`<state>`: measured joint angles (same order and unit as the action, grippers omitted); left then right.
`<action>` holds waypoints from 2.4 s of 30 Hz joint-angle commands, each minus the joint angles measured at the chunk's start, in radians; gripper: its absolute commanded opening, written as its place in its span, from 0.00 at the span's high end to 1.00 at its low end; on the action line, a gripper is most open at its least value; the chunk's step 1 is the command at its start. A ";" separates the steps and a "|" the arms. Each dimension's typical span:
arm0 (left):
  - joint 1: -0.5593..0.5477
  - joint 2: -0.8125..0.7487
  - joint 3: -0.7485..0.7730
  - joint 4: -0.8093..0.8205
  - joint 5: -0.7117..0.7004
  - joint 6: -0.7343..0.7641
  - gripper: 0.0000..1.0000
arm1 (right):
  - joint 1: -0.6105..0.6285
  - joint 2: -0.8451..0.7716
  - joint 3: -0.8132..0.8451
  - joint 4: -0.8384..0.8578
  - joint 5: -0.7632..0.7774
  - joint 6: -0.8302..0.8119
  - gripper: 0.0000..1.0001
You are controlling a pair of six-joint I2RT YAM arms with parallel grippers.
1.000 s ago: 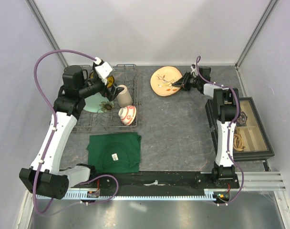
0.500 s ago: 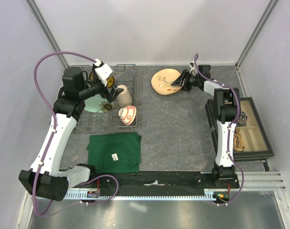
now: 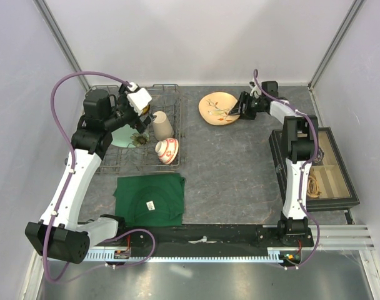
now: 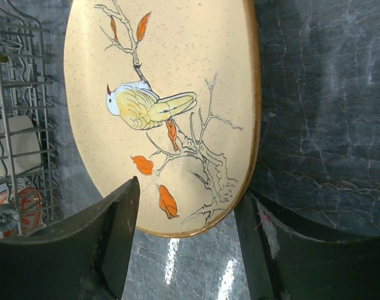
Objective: Unload the mixed dishes from the dish rack
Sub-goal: Place the plate at the center of the board, then pick up the plate from the dish rack.
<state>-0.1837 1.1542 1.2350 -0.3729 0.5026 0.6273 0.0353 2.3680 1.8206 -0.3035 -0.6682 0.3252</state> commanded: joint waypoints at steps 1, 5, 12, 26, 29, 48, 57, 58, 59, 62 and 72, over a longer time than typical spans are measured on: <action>-0.002 -0.005 -0.008 0.009 -0.067 0.109 0.02 | -0.002 -0.075 0.037 -0.049 0.032 -0.069 0.32; -0.002 0.006 -0.009 0.020 -0.124 0.181 0.02 | -0.002 -0.093 0.028 -0.063 0.050 -0.092 0.31; -0.002 0.061 0.009 -0.069 -0.162 0.558 0.00 | -0.003 -0.188 -0.007 -0.117 0.107 -0.192 0.29; 0.027 0.214 0.150 -0.425 -0.209 0.972 0.01 | -0.002 -0.421 -0.142 -0.197 0.136 -0.388 0.02; 0.035 0.237 0.155 -0.462 -0.239 1.023 0.01 | -0.002 -0.434 -0.162 -0.197 0.124 -0.390 0.02; 0.098 0.443 0.248 -0.534 -0.314 1.169 0.11 | -0.002 -0.431 -0.188 -0.195 0.085 -0.382 0.02; 0.101 0.533 0.359 -0.633 -0.365 1.210 0.36 | -0.003 -0.420 -0.205 -0.194 0.090 -0.391 0.04; 0.101 0.535 0.368 -0.650 -0.366 1.213 0.38 | -0.002 -0.418 -0.205 -0.192 0.090 -0.391 0.04; 0.102 0.535 0.370 -0.658 -0.374 1.220 0.42 | -0.003 -0.417 -0.205 -0.192 0.090 -0.391 0.04; 0.102 0.538 0.370 -0.684 -0.380 1.223 0.46 | -0.002 -0.408 -0.204 -0.186 0.085 -0.387 0.05; 0.102 0.553 0.354 -0.719 -0.389 1.200 0.57 | -0.003 -0.411 -0.230 -0.169 0.079 -0.383 0.06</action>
<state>-0.0849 1.6939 1.5646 -1.0634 0.1280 1.8038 0.0353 1.9701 1.6028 -0.5056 -0.5686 -0.0494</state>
